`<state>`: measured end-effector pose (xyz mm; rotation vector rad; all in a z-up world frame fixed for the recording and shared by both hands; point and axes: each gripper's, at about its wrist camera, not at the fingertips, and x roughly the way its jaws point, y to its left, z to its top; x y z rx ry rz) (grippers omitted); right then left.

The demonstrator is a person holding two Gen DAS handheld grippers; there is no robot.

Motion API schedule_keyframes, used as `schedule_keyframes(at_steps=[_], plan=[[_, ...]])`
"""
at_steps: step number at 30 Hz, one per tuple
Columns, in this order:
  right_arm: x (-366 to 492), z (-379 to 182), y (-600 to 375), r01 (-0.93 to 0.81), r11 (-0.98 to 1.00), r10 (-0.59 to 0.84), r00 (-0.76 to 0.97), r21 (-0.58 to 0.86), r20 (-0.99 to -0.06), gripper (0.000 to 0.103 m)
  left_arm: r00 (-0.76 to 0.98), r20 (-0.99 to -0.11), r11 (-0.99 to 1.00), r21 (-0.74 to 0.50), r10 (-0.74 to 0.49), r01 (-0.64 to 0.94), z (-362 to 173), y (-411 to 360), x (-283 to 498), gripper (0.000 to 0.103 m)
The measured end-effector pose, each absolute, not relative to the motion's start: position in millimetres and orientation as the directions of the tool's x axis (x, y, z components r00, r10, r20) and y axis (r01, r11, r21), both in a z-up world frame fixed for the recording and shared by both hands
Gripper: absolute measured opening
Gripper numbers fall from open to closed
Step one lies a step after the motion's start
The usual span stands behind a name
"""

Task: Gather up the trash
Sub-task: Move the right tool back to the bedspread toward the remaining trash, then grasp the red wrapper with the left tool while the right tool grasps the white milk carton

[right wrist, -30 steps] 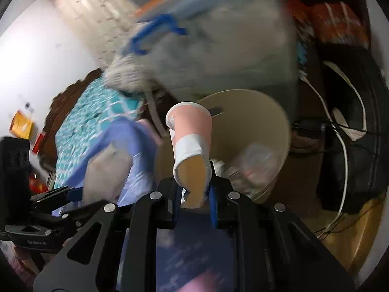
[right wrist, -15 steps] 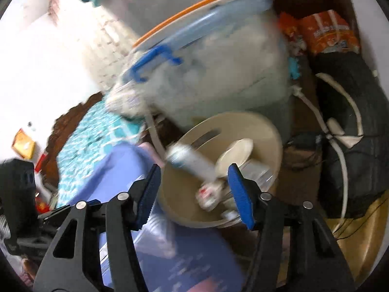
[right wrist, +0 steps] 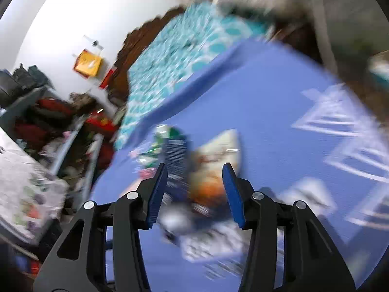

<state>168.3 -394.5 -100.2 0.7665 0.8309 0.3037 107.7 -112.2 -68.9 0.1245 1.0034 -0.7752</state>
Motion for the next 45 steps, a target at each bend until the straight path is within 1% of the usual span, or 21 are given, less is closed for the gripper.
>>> schedule_keyframes(at_steps=[2,3,4,8,11,13,15,16,18,21,24,27,29,31,35,37,39,42,45], plan=[[193,-112,-375,0.044,0.680,0.583,0.572,0.732,-0.576,0.050,0.326,-0.777,0.755,-0.272,-0.538,0.597,-64,-89,111,0.084],[197,-120,-366,0.060,0.674,0.595,0.548,0.737,-0.589,0.053,0.339,-0.768,0.766,-0.288,-0.544,0.575,-62,-78,113,0.084],[196,-123,-359,0.051,0.662,0.613,0.538,0.748,-0.579,0.054,0.349,-0.761,0.773,-0.300,-0.547,0.559,-60,-68,113,0.084],[166,-115,-302,-0.110,0.696,0.665,0.471,0.710,-0.580,0.052,0.391,-0.735,0.796,-0.331,-0.555,0.507,-52,-36,117,0.084],[127,-111,-253,-0.224,0.661,0.732,0.406,0.716,-0.548,0.052,0.410,-0.722,0.805,-0.350,-0.558,0.479,-49,-13,114,0.084],[104,-110,-224,-0.278,0.638,0.758,0.388,0.718,-0.524,0.055,0.417,-0.715,0.809,-0.368,-0.562,0.458,-48,2,110,0.085],[89,-110,-204,-0.307,0.584,0.802,0.363,0.751,-0.475,0.065,0.431,-0.708,0.816,-0.378,-0.559,0.437,-46,16,105,0.085],[85,-110,-197,-0.318,0.564,0.817,0.351,0.762,-0.458,0.067,0.438,-0.706,0.821,-0.383,-0.556,0.424,-46,23,101,0.085],[79,-109,-180,-0.359,0.560,0.825,0.327,0.747,-0.461,0.072,0.446,-0.707,0.829,-0.391,-0.549,0.400,-47,33,96,0.085],[68,-102,-163,-0.428,0.557,0.830,0.310,0.712,-0.464,0.076,0.458,-0.709,0.840,-0.398,-0.537,0.369,-46,49,89,0.085],[59,-94,-155,-0.474,0.552,0.833,0.295,0.686,-0.467,0.076,0.468,-0.703,0.843,-0.411,-0.536,0.347,-44,61,81,0.085],[49,-92,-144,-0.510,0.556,0.828,0.274,0.656,-0.489,0.076,0.455,-0.693,0.828,-0.439,-0.559,0.349,-41,61,74,0.085],[44,-93,-137,-0.528,0.557,0.824,0.259,0.641,-0.504,0.076,0.451,-0.694,0.825,-0.428,-0.561,0.368,-39,55,71,0.085],[41,-93,-129,-0.549,0.535,0.836,0.231,0.642,-0.498,0.076,0.453,-0.702,0.830,-0.397,-0.550,0.392,-36,45,66,0.085],[34,-97,-106,-0.585,0.520,0.834,0.189,0.623,-0.519,0.076,0.490,-0.722,0.862,-0.313,-0.489,0.399,-35,37,58,0.085],[33,-98,-102,-0.587,0.544,0.816,0.204,0.600,-0.541,0.076,0.504,-0.729,0.876,-0.290,-0.464,0.386,-36,42,56,0.085],[34,-98,-110,-0.571,0.548,0.819,0.218,0.611,-0.530,0.076,0.527,-0.733,0.895,-0.266,-0.429,0.359,-35,54,53,0.085],[37,-97,-126,-0.537,0.568,0.815,0.263,0.624,-0.516,0.076,0.549,-0.729,0.910,-0.277,-0.409,0.310,-35,81,51,0.085],[36,-97,-135,-0.515,0.596,0.798,0.294,0.616,-0.526,0.076,0.556,-0.739,0.924,-0.277,-0.381,0.264,-41,103,52,0.085]])
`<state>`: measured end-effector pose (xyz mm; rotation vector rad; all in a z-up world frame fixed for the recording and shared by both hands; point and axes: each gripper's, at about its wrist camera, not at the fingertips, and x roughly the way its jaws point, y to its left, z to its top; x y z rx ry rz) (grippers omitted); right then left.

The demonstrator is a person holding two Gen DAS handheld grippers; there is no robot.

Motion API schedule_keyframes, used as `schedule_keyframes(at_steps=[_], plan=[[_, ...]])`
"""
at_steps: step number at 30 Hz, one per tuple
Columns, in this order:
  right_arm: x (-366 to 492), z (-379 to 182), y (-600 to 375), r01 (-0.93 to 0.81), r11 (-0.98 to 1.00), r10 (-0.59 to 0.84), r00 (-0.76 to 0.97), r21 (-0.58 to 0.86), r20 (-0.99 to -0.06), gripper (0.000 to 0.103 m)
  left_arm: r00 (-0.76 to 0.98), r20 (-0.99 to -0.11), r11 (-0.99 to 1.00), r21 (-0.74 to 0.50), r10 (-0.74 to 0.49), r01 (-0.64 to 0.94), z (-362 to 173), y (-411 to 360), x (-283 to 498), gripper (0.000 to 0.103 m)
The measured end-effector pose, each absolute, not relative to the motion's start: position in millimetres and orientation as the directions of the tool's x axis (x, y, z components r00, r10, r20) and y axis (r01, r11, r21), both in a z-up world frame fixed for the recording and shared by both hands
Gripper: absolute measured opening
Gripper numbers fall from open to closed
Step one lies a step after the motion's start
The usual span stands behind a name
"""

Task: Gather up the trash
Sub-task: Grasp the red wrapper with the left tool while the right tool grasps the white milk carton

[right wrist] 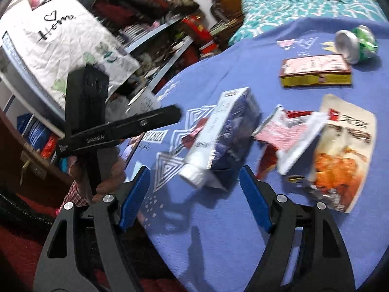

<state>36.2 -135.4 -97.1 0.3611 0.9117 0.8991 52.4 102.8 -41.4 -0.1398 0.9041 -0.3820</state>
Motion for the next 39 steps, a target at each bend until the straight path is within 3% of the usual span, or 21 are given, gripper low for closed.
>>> schedule_keyframes(at_steps=[7,10,12,16,20,22,27,29,30,31,33,39], plan=[[49,-108,-147,-0.457,0.665,0.744,0.333,0.590,-0.580,0.075,0.523,-0.746,0.911,-0.329,-0.412,0.248,-56,120,50,0.085],[75,-108,-167,-0.325,0.810,0.585,0.488,0.488,-0.648,0.075,0.535,-0.748,0.919,-0.294,-0.392,0.263,-55,116,49,0.085],[81,-103,-180,-0.280,0.821,0.565,0.528,0.498,-0.634,0.074,0.548,-0.757,0.933,-0.264,-0.357,0.244,-55,118,51,0.084],[57,-76,-182,-0.324,0.833,0.546,0.615,0.449,-0.569,0.074,0.546,-0.784,0.955,-0.219,-0.296,0.202,-64,126,52,0.081],[23,-57,-163,-0.433,0.766,0.639,0.595,0.475,-0.487,0.075,0.516,-0.812,0.960,-0.196,-0.272,0.197,-75,123,56,0.073],[11,-59,-140,-0.487,0.756,0.654,0.557,0.437,-0.511,0.075,0.499,-0.823,0.959,-0.195,-0.273,0.203,-82,119,59,0.068],[7,-77,-86,-0.522,0.794,0.583,0.513,0.309,-0.630,0.078,0.523,-0.826,0.967,-0.098,-0.211,0.236,-86,99,56,0.067],[10,-85,-80,-0.522,0.798,0.574,0.501,0.302,-0.648,0.078,0.547,-0.821,0.972,-0.042,-0.167,0.233,-88,94,53,0.058],[10,-88,-77,-0.519,0.802,0.564,0.498,0.295,-0.658,0.078,0.566,-0.815,0.975,0.002,-0.127,0.222,-89,94,52,0.044],[11,-90,-72,-0.519,0.806,0.556,0.497,0.285,-0.666,0.078,0.576,-0.810,0.975,0.026,-0.107,0.219,-89,95,51,0.039],[13,-92,-65,-0.519,0.814,0.537,0.499,0.262,-0.680,0.078,0.566,-0.811,0.973,-0.018,-0.149,0.231,-87,102,52,0.029],[20,-103,-50,-0.508,0.841,0.469,0.512,0.187,-0.720,0.078,0.528,-0.795,0.953,-0.219,-0.299,0.210,-80,132,50,0.027]])
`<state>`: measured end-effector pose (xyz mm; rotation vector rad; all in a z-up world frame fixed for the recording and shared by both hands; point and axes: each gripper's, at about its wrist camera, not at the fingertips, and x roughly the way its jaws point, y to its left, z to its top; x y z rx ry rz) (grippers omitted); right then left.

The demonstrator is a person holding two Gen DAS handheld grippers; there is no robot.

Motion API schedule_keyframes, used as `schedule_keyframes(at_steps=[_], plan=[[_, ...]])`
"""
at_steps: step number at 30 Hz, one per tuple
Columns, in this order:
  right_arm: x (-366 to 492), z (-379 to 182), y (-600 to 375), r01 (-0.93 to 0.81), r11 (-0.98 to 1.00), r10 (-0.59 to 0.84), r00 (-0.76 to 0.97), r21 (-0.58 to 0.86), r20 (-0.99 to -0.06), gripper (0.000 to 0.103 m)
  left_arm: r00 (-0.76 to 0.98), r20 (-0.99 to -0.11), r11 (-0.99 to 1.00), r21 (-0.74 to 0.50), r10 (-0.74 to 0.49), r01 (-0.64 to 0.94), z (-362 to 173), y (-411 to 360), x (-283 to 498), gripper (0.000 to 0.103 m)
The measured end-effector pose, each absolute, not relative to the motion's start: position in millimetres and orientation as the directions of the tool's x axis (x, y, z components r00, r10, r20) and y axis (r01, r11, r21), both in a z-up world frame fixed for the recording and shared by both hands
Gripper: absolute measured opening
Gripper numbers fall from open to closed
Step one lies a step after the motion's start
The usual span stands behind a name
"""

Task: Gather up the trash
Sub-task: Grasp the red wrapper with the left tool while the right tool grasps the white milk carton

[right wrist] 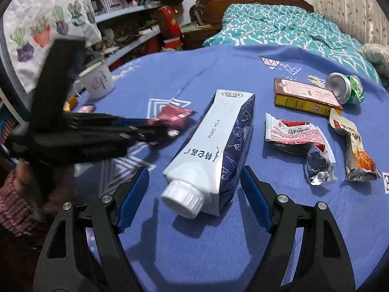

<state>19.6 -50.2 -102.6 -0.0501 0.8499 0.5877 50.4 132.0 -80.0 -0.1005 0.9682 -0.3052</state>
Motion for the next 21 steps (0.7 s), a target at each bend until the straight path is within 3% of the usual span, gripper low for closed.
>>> schedule_keyframes(at_steps=[2,5,14,21], plan=[[22,-106,-48,-0.498,0.848,0.456,0.511,0.182,-0.729,0.076,0.528,-0.785,0.946,-0.259,-0.325,0.196,-77,140,49,0.027],[25,-107,-50,-0.479,0.859,0.443,0.519,0.180,-0.731,0.065,0.535,-0.776,0.942,-0.273,-0.335,0.194,-73,143,45,0.027],[4,-102,-66,-0.496,0.845,0.475,0.526,0.199,-0.705,0.060,0.535,-0.776,0.942,-0.258,-0.334,0.214,-68,131,44,0.027],[-1,-84,-93,-0.494,0.773,0.624,0.476,0.399,-0.620,0.058,0.534,-0.768,0.935,-0.277,-0.354,0.222,-60,125,46,0.027]])
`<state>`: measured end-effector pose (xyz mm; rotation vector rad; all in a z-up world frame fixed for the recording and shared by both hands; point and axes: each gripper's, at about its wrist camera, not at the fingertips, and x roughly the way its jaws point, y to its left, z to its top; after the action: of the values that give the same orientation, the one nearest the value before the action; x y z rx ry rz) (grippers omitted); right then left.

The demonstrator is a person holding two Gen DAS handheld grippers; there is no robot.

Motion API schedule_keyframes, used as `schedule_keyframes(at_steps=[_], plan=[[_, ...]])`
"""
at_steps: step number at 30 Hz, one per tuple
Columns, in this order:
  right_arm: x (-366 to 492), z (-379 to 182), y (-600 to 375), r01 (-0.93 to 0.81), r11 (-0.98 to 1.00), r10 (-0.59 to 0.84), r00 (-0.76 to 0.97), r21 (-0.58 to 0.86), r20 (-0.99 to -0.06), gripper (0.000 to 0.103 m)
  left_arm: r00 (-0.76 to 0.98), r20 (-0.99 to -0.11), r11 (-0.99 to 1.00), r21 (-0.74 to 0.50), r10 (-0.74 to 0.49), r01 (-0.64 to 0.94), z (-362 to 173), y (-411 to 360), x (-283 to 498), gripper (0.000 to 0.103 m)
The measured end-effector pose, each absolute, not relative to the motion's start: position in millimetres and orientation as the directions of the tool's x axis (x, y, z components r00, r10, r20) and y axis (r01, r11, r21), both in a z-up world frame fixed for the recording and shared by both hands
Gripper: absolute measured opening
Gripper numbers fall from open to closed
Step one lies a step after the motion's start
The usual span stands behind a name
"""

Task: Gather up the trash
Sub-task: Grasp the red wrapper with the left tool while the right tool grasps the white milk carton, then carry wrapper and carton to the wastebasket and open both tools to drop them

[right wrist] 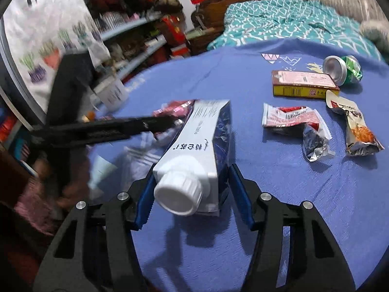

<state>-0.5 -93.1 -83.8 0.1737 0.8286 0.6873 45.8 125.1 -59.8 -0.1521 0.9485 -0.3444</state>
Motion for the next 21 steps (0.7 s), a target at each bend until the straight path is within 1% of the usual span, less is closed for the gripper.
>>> schedule_keyframes(at_steps=[3,7,13,15,17,21], plan=[[1,-75,-109,-0.472,0.763,0.645,0.497,0.443,-0.581,0.058,0.544,-0.760,0.934,-0.267,-0.356,0.238,-51,118,46,0.027],[1,-67,-134,-0.437,0.763,0.647,0.527,0.476,-0.551,0.058,0.551,-0.752,0.930,-0.252,-0.362,0.267,-40,105,50,0.027],[-6,-57,-197,-0.351,0.724,0.667,0.575,0.594,-0.474,0.058,0.535,-0.739,0.905,-0.256,-0.410,0.340,-27,74,55,0.027],[-10,-53,-219,-0.316,0.728,0.645,0.616,0.608,-0.453,0.058,0.526,-0.736,0.892,-0.246,-0.426,0.379,-21,57,58,0.027],[-16,-49,-242,-0.271,0.758,0.590,0.674,0.593,-0.445,0.058,0.514,-0.733,0.877,-0.242,-0.446,0.416,-17,39,63,0.027],[-24,-51,-283,-0.175,0.776,0.508,0.743,0.606,-0.435,0.058,0.464,-0.729,0.819,-0.231,-0.503,0.525,-9,-18,77,0.027]])
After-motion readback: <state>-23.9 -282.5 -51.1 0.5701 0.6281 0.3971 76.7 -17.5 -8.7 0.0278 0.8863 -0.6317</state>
